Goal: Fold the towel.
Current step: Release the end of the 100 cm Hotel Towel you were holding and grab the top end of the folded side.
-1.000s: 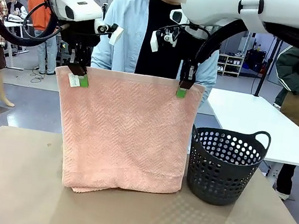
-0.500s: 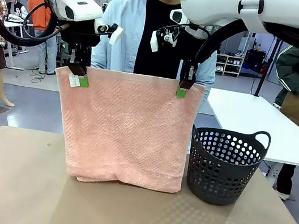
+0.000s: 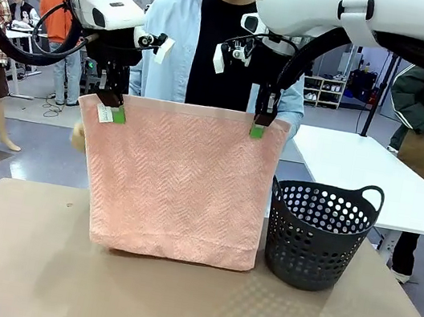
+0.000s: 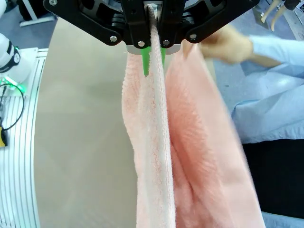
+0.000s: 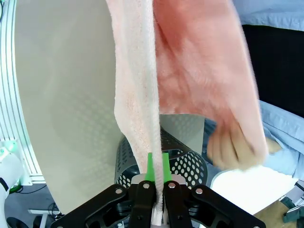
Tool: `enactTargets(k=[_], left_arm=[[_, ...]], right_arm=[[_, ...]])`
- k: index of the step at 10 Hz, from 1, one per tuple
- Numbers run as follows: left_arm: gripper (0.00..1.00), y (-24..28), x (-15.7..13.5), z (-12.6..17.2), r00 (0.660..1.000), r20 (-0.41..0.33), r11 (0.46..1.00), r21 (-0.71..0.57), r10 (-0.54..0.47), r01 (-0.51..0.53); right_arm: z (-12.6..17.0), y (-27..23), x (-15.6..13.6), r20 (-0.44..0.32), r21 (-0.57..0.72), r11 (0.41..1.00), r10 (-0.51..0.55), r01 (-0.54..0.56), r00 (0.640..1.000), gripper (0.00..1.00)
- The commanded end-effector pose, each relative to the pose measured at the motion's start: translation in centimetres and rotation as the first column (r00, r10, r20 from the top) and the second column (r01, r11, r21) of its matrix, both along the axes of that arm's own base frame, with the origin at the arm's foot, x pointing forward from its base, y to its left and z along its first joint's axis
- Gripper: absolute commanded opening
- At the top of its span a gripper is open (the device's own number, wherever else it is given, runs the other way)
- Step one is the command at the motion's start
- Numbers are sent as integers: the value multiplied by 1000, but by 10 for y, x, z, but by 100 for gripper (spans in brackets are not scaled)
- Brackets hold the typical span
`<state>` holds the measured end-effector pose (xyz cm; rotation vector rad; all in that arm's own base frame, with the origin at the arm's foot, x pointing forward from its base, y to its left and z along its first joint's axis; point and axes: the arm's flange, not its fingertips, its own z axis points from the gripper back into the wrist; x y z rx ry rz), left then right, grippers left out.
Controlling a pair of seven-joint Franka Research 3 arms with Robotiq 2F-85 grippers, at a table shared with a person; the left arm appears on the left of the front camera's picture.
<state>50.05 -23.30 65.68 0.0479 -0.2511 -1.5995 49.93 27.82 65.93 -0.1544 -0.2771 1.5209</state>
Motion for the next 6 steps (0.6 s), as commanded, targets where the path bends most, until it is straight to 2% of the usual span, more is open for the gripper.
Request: enactTargets(k=[1,6], left_arm=[[0,2,0,1,1000,2,1000,0,3,-3],[0,2,0,1,1000,2,1000,0,3,-3]], right_arm=[[1,-1,1,8,5,1000,-2,2,1000,0],[1,-1,1,8,5,1000,-2,2,1000,0]])
